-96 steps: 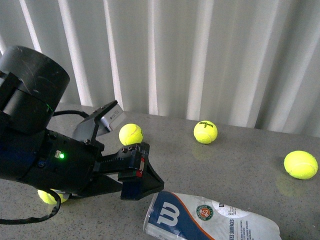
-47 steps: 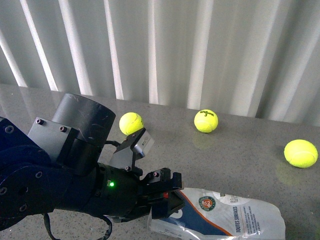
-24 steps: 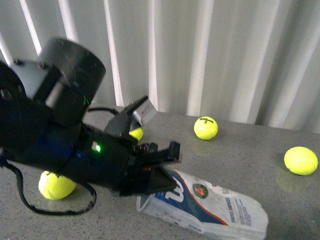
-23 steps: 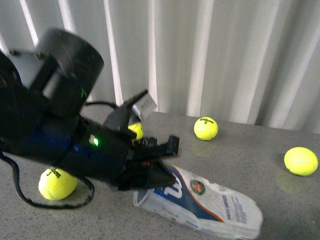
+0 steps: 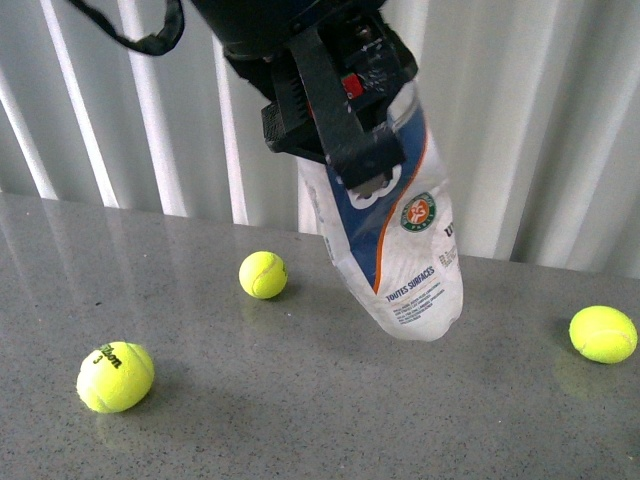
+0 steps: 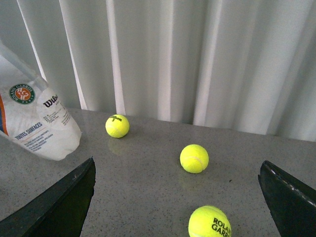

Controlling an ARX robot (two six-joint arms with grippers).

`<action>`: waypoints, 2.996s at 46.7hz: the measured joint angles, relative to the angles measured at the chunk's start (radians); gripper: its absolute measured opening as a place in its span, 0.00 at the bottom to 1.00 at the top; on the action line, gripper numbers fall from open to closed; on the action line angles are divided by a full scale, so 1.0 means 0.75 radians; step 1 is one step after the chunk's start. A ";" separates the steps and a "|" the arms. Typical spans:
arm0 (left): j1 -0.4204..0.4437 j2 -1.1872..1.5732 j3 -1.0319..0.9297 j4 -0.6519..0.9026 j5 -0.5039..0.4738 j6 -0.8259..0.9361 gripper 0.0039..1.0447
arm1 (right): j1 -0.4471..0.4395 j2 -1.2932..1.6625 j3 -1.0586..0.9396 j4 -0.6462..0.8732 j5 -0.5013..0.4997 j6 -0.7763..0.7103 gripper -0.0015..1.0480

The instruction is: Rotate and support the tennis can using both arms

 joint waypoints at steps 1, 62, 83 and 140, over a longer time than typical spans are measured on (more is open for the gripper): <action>-0.012 0.004 0.007 -0.008 -0.011 0.032 0.03 | 0.000 0.000 0.000 0.000 0.000 0.000 0.93; -0.127 0.590 0.538 -0.451 -0.212 0.805 0.03 | 0.000 0.000 0.000 0.000 0.000 0.000 0.93; -0.127 0.601 0.538 -0.419 -0.199 0.780 0.64 | 0.000 0.000 0.000 0.000 0.000 0.000 0.93; 0.546 -0.836 -0.788 0.930 -0.051 -0.639 0.77 | 0.000 0.000 0.000 0.000 -0.003 -0.001 0.93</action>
